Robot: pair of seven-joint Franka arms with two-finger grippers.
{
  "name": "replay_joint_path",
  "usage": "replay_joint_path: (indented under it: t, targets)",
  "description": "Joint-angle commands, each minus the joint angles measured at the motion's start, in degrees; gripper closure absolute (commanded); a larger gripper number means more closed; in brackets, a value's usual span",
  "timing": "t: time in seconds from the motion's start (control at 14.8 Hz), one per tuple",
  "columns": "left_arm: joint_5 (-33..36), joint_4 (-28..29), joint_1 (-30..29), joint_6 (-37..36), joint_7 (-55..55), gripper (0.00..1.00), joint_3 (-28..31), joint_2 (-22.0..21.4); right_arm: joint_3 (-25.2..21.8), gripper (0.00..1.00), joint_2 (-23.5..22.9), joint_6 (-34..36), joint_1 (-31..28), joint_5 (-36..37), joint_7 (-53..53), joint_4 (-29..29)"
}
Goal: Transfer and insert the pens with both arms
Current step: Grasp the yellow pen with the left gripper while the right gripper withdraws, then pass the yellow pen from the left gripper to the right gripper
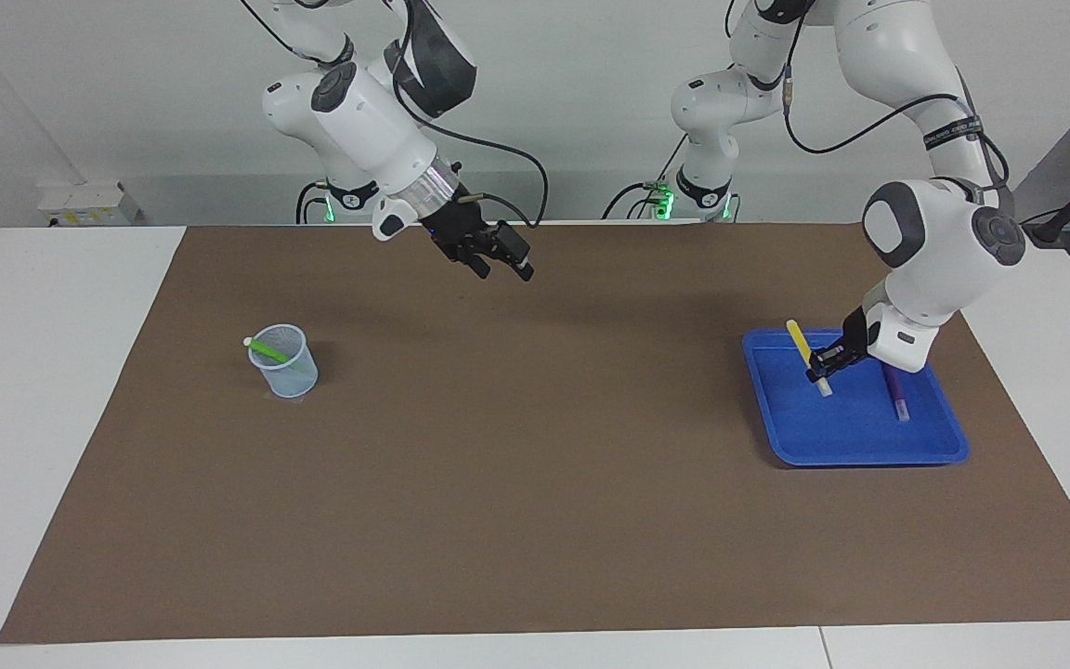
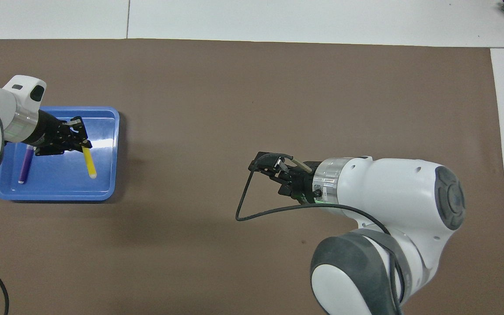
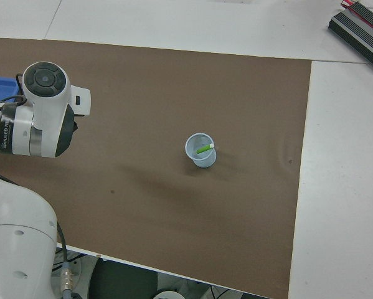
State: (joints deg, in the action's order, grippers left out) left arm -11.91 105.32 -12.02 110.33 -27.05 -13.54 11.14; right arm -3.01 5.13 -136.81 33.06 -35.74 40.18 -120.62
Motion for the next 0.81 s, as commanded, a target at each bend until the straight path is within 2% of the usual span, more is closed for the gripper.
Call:
replay_joint_path:
  t: [0.0,0.2,0.47,0.74]
  targets:
    - [-4.51,0.85,3.13,-2.22,-12.20,1.00,0.35,-2.61,-0.16,0.00,-0.30,-1.10,0.25,-0.74,-2.02,-0.05]
    - [-8.56,1.02,5.51,-3.97,-25.74,1.00,0.27,-4.98,-0.16,0.00,0.14,3.72,-0.28,1.36,-2.83,-0.05]
    - [-12.43,1.37,8.23,-5.38,-37.70,1.00,0.27,-7.80,-0.07,0.00,-0.30,3.48,-0.28,1.73,-1.68,1.35]
    - [-17.08,3.04,10.44,-4.25,-48.34,1.00,0.27,-10.35,0.98,0.00,-1.26,0.95,1.38,-2.92,0.86,3.81]
